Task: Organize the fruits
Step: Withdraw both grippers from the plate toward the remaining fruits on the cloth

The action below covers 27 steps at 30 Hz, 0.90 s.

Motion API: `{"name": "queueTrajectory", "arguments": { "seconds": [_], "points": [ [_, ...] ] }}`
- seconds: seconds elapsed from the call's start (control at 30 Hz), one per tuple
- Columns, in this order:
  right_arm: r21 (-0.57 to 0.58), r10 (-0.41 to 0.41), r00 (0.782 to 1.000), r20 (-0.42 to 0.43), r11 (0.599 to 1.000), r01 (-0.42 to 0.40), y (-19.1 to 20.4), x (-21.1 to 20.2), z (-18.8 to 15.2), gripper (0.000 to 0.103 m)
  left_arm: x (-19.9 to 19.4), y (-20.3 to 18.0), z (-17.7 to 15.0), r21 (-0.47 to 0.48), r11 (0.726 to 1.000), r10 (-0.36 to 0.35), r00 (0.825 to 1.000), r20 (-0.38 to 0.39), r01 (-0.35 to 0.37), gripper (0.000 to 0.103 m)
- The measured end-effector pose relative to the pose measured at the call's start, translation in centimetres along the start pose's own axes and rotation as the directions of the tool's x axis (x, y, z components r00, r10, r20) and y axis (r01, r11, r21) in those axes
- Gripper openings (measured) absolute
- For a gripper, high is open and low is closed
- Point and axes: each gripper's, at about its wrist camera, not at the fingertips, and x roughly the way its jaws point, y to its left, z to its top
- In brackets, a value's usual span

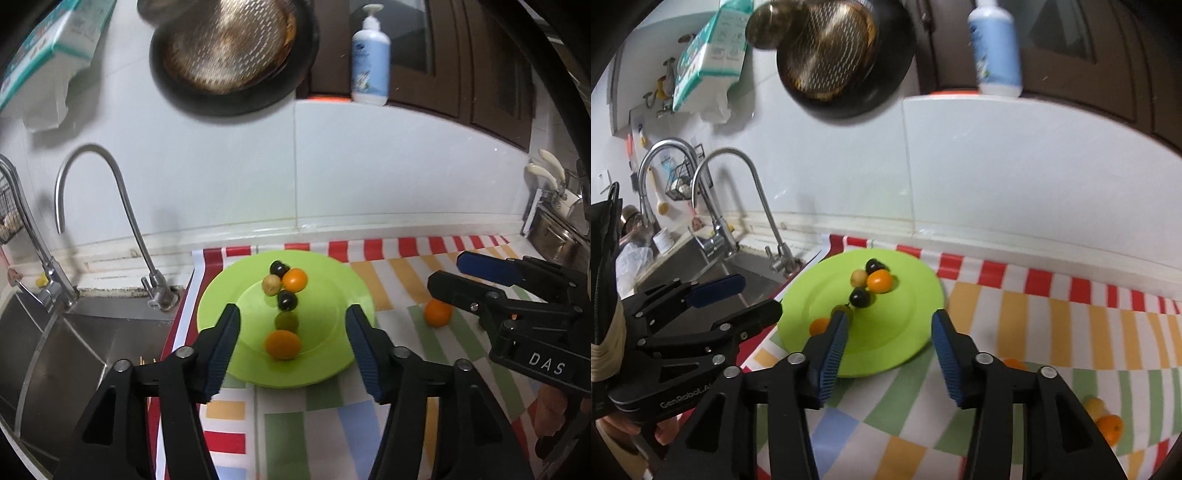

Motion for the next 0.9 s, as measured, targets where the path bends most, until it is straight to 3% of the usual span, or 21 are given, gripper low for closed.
{"name": "queueTrajectory", "arguments": {
  "seconds": [0.1, 0.2, 0.47, 0.9],
  "points": [
    [-0.001, -0.034, 0.999, 0.027, 0.999, 0.034, -0.6, -1.8, -0.1, 0.049, -1.2, -1.1, 0.2, 0.013, 1.000, -0.005, 1.000, 0.025, 0.005, 0.064],
    [0.013, -0.072, 0.996, 0.058, 0.997, 0.071, -1.4, -3.7, -0.3, 0.058, -1.9, -2.2, 0.4, 0.017, 1.000, -0.022, 0.999, 0.039, 0.022, 0.067],
    [0.021, -0.185, 0.977, 0.103, 0.983, 0.184, -3.5, -7.5, -1.2, 0.058, -2.9, -5.3, 0.8, 0.067, 0.996, -0.059, 0.995, 0.082, 0.054, 0.075],
    [0.097, -0.317, 0.946, 0.075, 0.946, 0.309, -7.9, -10.3, -3.4, 0.058, -1.7, -10.4, 1.1, 0.165, 0.974, -0.171, 0.981, 0.097, 0.153, 0.078]
  ]
}}
